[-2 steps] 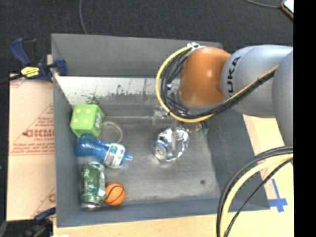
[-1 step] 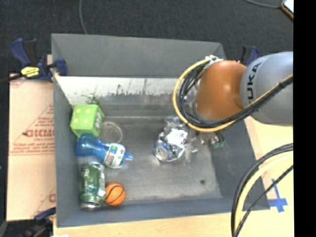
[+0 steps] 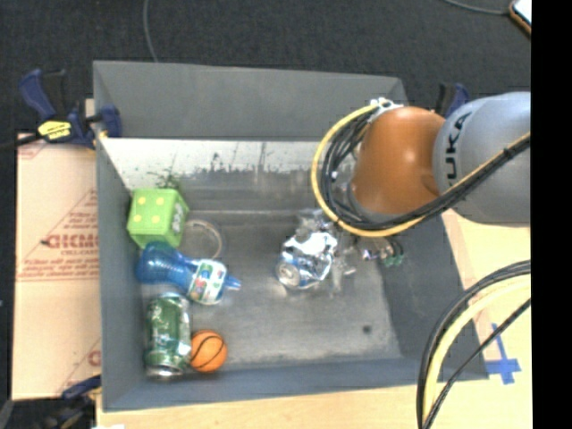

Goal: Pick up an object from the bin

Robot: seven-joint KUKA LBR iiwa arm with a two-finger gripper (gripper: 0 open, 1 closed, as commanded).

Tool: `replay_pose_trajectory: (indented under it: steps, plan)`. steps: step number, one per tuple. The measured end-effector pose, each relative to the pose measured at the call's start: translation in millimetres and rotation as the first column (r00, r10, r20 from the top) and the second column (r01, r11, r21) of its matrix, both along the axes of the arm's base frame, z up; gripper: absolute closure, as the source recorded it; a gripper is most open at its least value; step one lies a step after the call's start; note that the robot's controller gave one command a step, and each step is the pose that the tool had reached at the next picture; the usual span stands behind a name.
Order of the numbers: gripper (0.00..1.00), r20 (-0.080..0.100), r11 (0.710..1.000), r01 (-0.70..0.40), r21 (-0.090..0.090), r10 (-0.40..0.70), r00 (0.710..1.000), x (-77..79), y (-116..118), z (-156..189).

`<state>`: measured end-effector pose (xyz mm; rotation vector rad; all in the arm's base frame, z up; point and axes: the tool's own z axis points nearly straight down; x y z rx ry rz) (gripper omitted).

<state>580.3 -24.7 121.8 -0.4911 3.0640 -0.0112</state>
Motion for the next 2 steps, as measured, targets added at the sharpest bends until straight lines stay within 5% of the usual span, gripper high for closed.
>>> replay_pose_trajectory:
  steps: [1, 2]
  plan:
    - [1.0, 0.003, 0.997, -0.083, -0.004, 0.083, 0.997, -7.4, -1.3, -2.8]
    - [1.0, 0.003, 0.996, -0.084, -0.004, 0.084, 0.996, -7.4, -1.3, -2.8]
